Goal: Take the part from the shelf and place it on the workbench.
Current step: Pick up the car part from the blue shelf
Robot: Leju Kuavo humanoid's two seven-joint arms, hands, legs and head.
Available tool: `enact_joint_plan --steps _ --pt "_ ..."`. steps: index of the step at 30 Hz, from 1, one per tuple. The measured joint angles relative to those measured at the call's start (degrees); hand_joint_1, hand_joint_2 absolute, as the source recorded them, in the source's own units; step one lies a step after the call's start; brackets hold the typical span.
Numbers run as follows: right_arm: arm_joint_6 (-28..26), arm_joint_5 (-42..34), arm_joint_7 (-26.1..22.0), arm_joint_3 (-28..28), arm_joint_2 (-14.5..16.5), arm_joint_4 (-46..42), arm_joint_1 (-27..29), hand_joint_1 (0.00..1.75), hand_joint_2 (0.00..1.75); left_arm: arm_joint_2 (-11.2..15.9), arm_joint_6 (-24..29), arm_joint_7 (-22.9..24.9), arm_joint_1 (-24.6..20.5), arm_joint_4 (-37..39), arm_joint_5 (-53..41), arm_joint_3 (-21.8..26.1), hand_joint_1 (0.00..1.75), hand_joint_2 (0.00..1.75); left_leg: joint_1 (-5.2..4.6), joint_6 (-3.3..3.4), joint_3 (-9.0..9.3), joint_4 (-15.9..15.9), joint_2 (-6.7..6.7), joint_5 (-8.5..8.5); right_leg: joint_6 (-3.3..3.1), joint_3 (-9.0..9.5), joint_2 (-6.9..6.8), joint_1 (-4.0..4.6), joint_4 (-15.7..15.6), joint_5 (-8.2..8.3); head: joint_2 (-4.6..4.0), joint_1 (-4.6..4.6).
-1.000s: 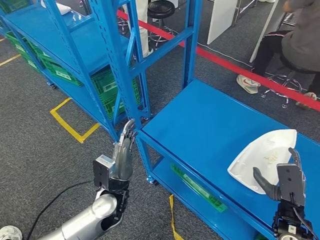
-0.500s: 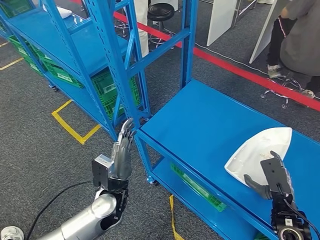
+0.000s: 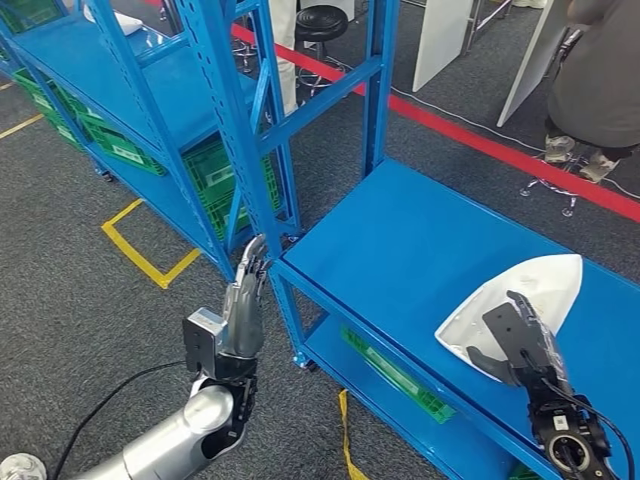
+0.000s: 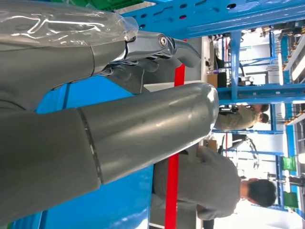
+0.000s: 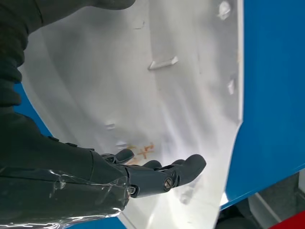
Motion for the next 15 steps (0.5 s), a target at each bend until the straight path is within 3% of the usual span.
enact_joint_plan --steps 7,15 --pt "3.7 6.9 2.1 2.8 0.0 -0.9 -2.5 0.00 1.75 -0.1 -0.2 -0.1 -0.2 0.0 0.2 0.0 0.00 0.00 0.00 0.00 -0.01 0.0 0.00 0.00 0.00 0.00 0.00 0.00 0.0 0.00 0.00 0.01" --pt "5.0 8.3 3.0 4.9 0.0 -1.9 -3.7 0.00 1.75 -0.2 -0.2 -0.1 -0.2 0.0 0.3 0.0 0.00 0.00 0.00 0.00 -0.02 0.0 -0.01 0.00 0.00 0.00 -0.01 0.00 0.0 0.00 0.00 0.00"
